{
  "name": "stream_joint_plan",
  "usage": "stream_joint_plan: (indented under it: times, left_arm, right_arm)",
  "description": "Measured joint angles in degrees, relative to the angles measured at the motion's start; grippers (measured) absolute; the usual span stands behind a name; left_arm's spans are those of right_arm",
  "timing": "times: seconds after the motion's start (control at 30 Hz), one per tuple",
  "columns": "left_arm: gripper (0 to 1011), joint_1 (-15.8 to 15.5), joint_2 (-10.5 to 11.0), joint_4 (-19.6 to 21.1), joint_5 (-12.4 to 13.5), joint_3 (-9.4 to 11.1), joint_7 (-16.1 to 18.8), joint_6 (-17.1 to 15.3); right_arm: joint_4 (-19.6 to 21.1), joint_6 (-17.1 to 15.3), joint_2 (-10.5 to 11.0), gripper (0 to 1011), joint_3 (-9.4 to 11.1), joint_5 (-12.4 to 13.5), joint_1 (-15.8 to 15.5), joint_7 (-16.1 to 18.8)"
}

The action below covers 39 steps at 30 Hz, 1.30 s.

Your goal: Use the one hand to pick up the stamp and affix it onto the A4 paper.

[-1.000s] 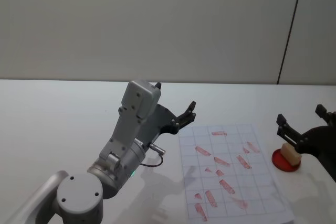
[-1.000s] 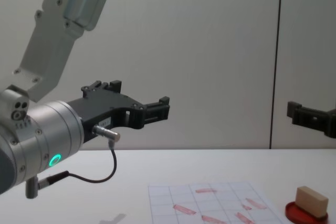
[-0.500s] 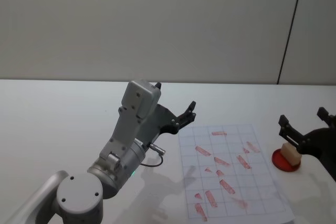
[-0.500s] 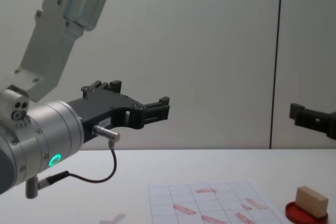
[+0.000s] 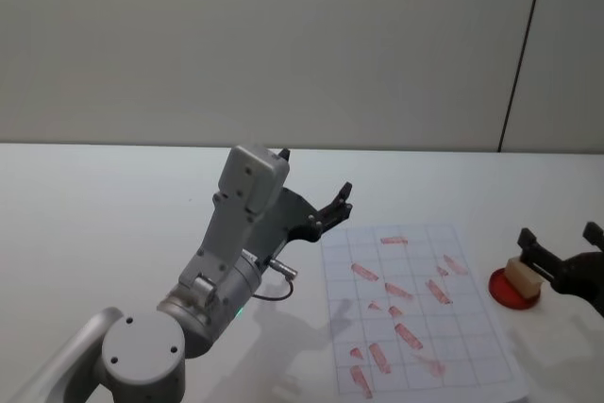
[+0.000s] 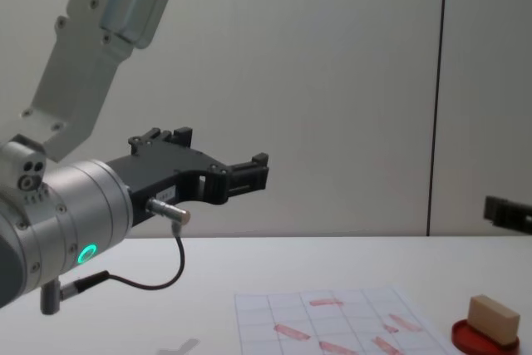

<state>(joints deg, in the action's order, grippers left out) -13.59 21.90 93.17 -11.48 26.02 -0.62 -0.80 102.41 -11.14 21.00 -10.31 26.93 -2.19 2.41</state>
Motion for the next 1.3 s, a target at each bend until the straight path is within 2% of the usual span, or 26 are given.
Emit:
stream_joint_plan:
  times: [0.3,0.57,0.77,1.03,1.3]
  left_arm:
    - [1002,0.0,0.0,0.0,0.0,0.0,0.0,0.0]
    - [1002,0.0,0.0,0.0,0.0,0.0,0.0,0.0]
    - [1002,0.0,0.0,0.0,0.0,0.0,0.0,0.0]
    - [1002,0.0,0.0,0.0,0.0,0.0,0.0,0.0]
    - [1002,0.0,0.0,0.0,0.0,0.0,0.0,0.0]
  right_arm:
    - [0.7,-7.3,2.7,1001,1.5,1.6,0.4,2.0]
    - [0.4,-13.9,5.9,1001,3.0,2.2,1.8,5.8]
    - [-1.1,-17.6,7.7,1001,3.8,1.9,3.5,8.8]
    - [-3.7,-20.1,8.6,1001,4.1,1.5,5.9,11.1]
    - [-6.9,-21.5,8.5,1001,3.8,0.9,8.7,12.8]
